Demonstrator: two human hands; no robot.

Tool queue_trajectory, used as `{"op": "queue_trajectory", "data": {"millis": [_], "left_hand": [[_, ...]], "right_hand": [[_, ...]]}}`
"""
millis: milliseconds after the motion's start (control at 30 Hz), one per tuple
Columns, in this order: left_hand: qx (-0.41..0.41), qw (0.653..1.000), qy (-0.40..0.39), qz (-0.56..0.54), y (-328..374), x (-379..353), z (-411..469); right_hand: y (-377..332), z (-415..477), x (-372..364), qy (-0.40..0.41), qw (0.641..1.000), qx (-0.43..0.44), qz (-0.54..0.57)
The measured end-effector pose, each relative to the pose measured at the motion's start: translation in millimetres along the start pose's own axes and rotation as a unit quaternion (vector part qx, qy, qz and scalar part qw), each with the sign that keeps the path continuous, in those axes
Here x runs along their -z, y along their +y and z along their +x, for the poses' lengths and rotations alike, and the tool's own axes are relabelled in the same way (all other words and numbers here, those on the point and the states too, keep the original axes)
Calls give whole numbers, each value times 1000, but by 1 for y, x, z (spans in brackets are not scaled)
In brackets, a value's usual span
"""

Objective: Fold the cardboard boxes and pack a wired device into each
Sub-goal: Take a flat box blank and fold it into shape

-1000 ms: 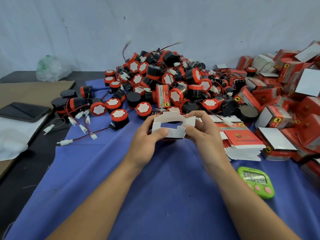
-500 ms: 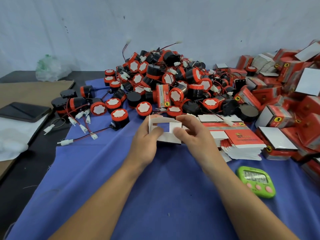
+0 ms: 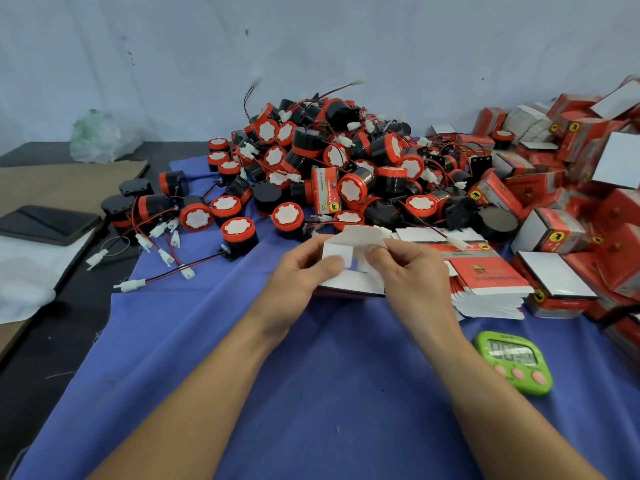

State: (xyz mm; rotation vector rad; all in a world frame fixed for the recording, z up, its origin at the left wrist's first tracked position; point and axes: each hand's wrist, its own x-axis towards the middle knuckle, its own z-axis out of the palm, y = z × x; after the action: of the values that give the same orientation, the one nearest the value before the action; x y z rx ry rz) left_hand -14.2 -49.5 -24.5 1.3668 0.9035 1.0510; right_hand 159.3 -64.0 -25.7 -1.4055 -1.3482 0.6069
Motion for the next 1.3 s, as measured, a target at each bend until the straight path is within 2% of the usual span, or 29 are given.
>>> {"op": "queue_trajectory", "data": {"millis": [133,233,333,433,533,600,700,800,967,1133,1300], "left_hand": [[-21,999,17,-23,0,-4,0],[-18,994,47,-99,2,-4,0],[-9,992,40,-118,5,-1,3],[-25,996,11,-90,6,-2,1],[-53,996,-2,-72,6,-9,-4],[-60,996,12,-62,3,-11,-4],[-72,995,0,-71,1,-12,-3],[-54,997,29,-44,-2,-10,-3],[-33,993,107,-41,-5,6,2],[-35,996,75,-24,-6,8,2],[-4,999,35,11,-10,22,3]], "right_hand": [[-4,-1,-1,-13,1000,6,-5],[-8,-2,-1,-90,984,-48,143],[-7,1,7,-177,935,-138,275],[-1,5,14,-195,919,-166,299],[5,7,17,-220,915,-156,301],[6,8,22,-245,916,-138,286],[5,8,27,-275,938,-75,196],[3,5,25,-246,963,-35,104],[2,4,19,-288,957,1,14],[0,1,12,-255,967,1,17],[2,-4,4,-187,976,33,-102]]}}
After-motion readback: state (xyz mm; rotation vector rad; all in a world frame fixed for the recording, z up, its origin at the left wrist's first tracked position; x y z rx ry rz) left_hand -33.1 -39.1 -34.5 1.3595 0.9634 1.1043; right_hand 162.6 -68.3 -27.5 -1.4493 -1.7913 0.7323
